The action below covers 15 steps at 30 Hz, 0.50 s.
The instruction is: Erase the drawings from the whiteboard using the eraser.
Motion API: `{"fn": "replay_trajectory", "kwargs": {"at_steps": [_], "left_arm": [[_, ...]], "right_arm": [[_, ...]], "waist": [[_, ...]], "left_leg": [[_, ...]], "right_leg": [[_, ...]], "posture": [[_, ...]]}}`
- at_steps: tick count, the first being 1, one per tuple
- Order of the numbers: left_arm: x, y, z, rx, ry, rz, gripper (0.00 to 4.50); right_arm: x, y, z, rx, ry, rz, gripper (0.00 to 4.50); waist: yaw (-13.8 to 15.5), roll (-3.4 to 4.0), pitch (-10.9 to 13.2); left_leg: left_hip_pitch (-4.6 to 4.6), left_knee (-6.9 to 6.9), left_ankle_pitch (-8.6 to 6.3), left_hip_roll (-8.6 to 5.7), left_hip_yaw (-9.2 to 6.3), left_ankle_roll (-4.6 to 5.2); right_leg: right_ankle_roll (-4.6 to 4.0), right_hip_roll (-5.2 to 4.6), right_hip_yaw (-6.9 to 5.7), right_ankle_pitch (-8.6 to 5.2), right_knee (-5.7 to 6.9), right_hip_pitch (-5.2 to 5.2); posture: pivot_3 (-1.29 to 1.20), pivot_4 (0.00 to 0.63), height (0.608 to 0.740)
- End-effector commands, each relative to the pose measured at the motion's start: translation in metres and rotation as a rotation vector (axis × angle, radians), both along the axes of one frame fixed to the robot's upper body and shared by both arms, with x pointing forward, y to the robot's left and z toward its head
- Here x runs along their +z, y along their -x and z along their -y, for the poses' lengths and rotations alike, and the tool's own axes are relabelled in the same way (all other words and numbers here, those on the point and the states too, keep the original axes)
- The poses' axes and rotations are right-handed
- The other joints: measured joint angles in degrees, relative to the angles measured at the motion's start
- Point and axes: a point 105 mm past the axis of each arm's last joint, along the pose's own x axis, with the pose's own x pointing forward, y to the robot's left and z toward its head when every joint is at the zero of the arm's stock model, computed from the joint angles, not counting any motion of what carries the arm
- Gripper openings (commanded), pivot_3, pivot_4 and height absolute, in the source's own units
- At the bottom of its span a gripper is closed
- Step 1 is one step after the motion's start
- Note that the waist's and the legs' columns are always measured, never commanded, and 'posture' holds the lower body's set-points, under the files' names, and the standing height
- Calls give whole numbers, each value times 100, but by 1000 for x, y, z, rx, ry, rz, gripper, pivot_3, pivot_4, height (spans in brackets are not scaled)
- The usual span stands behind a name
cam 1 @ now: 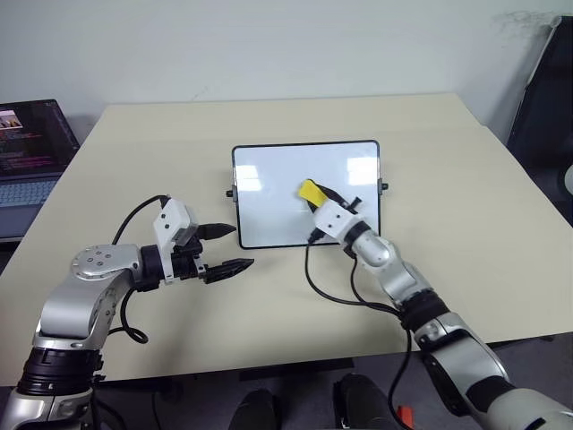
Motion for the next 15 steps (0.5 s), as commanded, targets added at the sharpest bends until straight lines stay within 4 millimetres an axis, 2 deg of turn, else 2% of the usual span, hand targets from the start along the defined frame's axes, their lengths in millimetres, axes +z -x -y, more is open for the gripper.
{"fn": "replay_trajectory", "kwargs": {"at_steps": [1, 4, 7, 10, 15], "left_arm": [[10, 0, -1, -5, -7, 41, 4500], [10, 0, -1, -2, -6, 41, 4500], [10, 0, -1, -1, -5, 40, 4500], [10, 1, -1, -2, -5, 40, 4500], [9, 0, 0, -4, -3, 39, 4500]], "right_arm": [[-7, 8, -26, 78, 68, -7, 1353], [-31, 15, -35, 122, 174, -36, 1353], [-56, 18, -31, 129, 262, -64, 1353], [-63, 17, -22, 115, 273, -83, 1353], [-64, 15, 10, 79, 312, -66, 1353]], "waist": [[-1, 0, 0], [-9, 0, 0], [-11, 0, 0], [-8, -1, -1], [106, -1, -2]], "left_leg": [[-2, 0, 0, 0, -1, -1], [-5, -2, 1, 0, 0, -2], [-3, -3, 0, -1, 0, -2], [4, -1, 0, -1, -1, -1], [10, 4, 2, -4, -15, 0]], "right_leg": [[0, 0, 0, 0, -4, 0], [1, -1, 0, -2, -12, -2], [1, -1, 1, -2, -13, -2], [1, -2, 2, 0, -2, 5], [1, -2, 0, 4, 1, 17]], "posture": [[0, 150, 740], [0, 150, 740], [0, 150, 740], [0, 150, 740], [0, 150, 740]]}}
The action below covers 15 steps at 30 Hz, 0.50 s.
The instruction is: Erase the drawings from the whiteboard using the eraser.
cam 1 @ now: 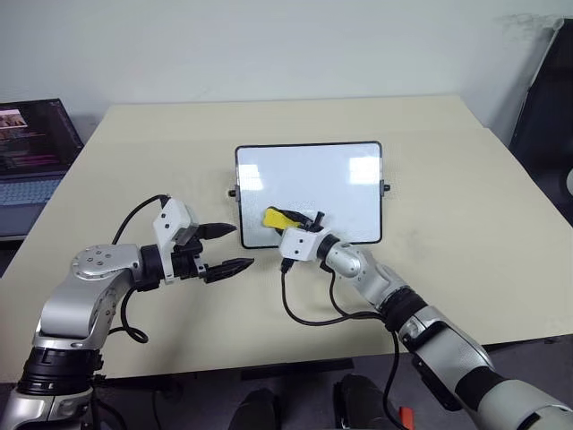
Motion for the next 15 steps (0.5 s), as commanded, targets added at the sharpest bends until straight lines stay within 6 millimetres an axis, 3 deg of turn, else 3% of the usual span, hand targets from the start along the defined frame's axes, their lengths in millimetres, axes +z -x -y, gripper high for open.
{"fn": "replay_trajectory", "kwargs": {"at_steps": [1, 7, 15], "left_arm": [[10, 0, 0, -7, -3, 38, 4500], [9, -1, 3, -16, 2, 37, 4500], [10, 0, 11, -61, 9, 30, 4500]], "right_arm": [[-20, -7, 43, -97, 72, -50, 1353], [-20, 4, 90, -132, 136, -42, 1353], [-11, 26, 131, -187, 144, -56, 1352]], "waist": [[77, 0, 0], [224, -1, -1], [211, -1, 0]], "left_leg": [[0, 1, 0, 0, -1, 1], [-3, 4, 2, -7, -15, 3], [-3, 2, 2, -7, -17, 6]], "right_leg": [[1, 0, -1, 0, -1, 2], [2, -3, -10, 0, -11, 19], [4, -5, -12, -1, -15, 27]], "posture": [[0, 150, 740], [0, 150, 740], [0, 150, 740]]}}
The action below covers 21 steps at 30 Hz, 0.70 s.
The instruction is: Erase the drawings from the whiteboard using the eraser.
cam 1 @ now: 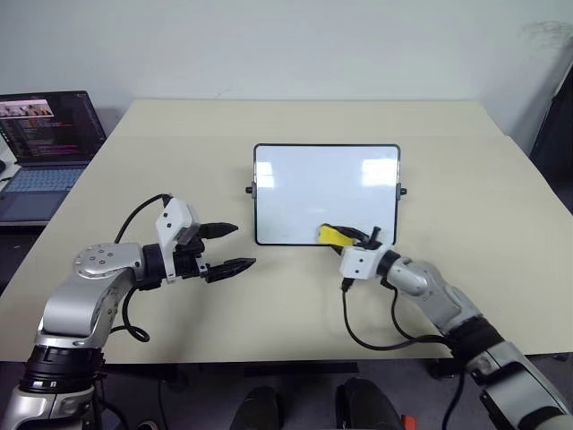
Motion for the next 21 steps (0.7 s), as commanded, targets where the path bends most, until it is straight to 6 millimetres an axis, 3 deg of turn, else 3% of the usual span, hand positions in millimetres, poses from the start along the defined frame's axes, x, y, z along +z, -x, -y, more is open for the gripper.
{"fn": "replay_trajectory", "kwargs": {"at_steps": [1, 11, 13, 21], "left_arm": [[10, 1, 7, -49, 8, 33, 4500], [20, 1, 35, -220, -9, 53, 4500], [24, 1, 46, -281, -13, 65, 4500], [23, 3, 84, -496, -57, 75, 4500]], "right_arm": [[9, -2, 26, -92, -11, -11, 1352], [70, 22, 57, -136, -118, 111, 1351], [77, 27, 74, -213, -165, 98, 1350], [61, 41, 155, -756, -551, -105, 1349]], "waist": [[-7, 0, 0], [3, 2, 6], [5, 3, 6], [3, 2, 6]], "left_leg": [[0, 0, 0, 0, 2, 0], [-18, -2, 0, 0, 0, 1], [-20, -3, 0, 3, 1, 1], [-23, -5, -2, 1, 5, 3]], "right_leg": [[0, 0, 2, 0, 0, 0], [7, 2, 0, -6, -12, -12], [8, 4, 2, -7, -17, -13], [11, 5, 4, -9, -22, -12]], "posture": [[0, 150, 740], [0, 150, 740], [0, 150, 740], [0, 150, 740]]}}
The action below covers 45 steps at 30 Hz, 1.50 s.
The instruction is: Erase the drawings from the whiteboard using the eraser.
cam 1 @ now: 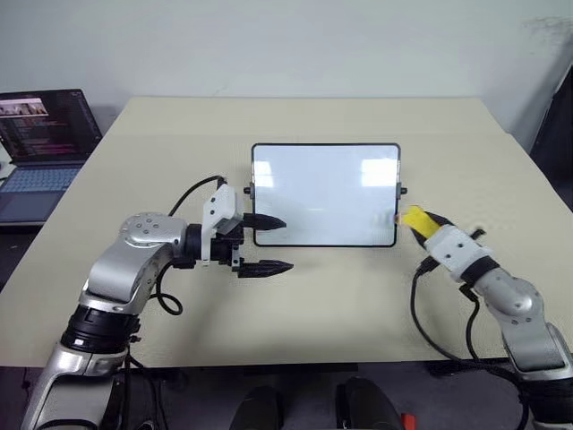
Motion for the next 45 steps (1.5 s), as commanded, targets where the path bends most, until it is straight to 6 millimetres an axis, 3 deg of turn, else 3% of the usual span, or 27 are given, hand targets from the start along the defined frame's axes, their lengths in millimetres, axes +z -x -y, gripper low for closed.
{"fn": "replay_trajectory", "kwargs": {"at_steps": [1, 7, 11, 20, 28, 29, 31, 34, 37, 41, 45], "left_arm": [[1, 1, 17, -107, -30, 39, 4500], [0, -1, 47, -208, -28, 69, 4500], [3, -3, 57, -243, -23, 111, 4500], [8, 0, 67, -278, 29, 132, 4500], [9, -12, 64, -148, 95, 154, 4500], [8, -15, 59, -100, 115, 159, 4500], [9, -24, 48, 7, 150, 173, 4500], [13, -39, 14, 271, 245, 202, 4500], [14, -40, -24, 546, 318, 282, 4500], [10, -27, -71, 931, 373, 398, 4500], [-8, -16, -91, 1153, 355, 406, 4500]], "right_arm": [[0, 8, 29, -216, -181, -59, 1347], [-22, 7, 25, -279, -408, -231, 1341], [-22, 2, 23, -298, -528, -279, 1341], [-19, -7, 36, -356, -605, -279, 1341], [-20, -13, 53, -366, -595, -271, 4076], [-15, -15, 53, -361, -593, -242, 4397], [1, -20, 52, -323, -566, -172, 4477], [32, -22, 19, -140, -557, -78, 4477], [43, -12, -1, -54, -480, 25, 4477], [25, 8, -9, -35, -496, 96, 4477], [-9, 37, -8, -17, -530, 28, 4477]], "waist": [[-8, 1, 0], [-17, 2, 1], [-23, 3, 1], [-15, 4, 2], [-27, 4, 1], [-33, 5, 1], [-42, 6, 2], [-53, 8, 3], [-51, 9, 2], [34, 3, -2], [202, 2, -3]], "left_leg": [[1, 0, 0, 0, 0, 0], [2, 1, 0, 0, 5, 1], [-1, 1, 0, 0, 14, 1], [-5, 1, 0, 0, 15, 2], [-3, 1, 0, 1, 22, 2], [-3, 0, 0, 3, 23, 2], [0, -1, -1, 5, 26, 2], [1, 0, -1, 8, 29, 2], [0, -3, -1, 12, 22, 2], [-12, -7, -2, 9, 10, -3], [-18, -1, -2, -12, 10, -2]], "right_leg": [[0, 1, 1, 0, 3, 0], [0, 24, 3, 0, 7, -3], [0, 26, 4, 0, 17, -19], [0, 27, 4, -1, 16, -23], [0, 26, 8, -1, 18, -25], [0, 26, 8, -1, 18, -25], [0, 26, 11, -1, 20, -26], [0, 22, 16, -1, 23, -30], [0, 13, 15, -1, 20, -31], [5, -7, 13, -4, 2, -29], [10, -28, 6, -4, -6, -22]], "posture": [[0, 150, 740], [0, 150, 740], [0, 150, 740], [0, 150, 740], [0, 150, 740], [0, 150, 740], [0, 150, 740], [0, 150, 740], [0, 150, 740], [0, 150, 740], [0, 150, 740]]}}
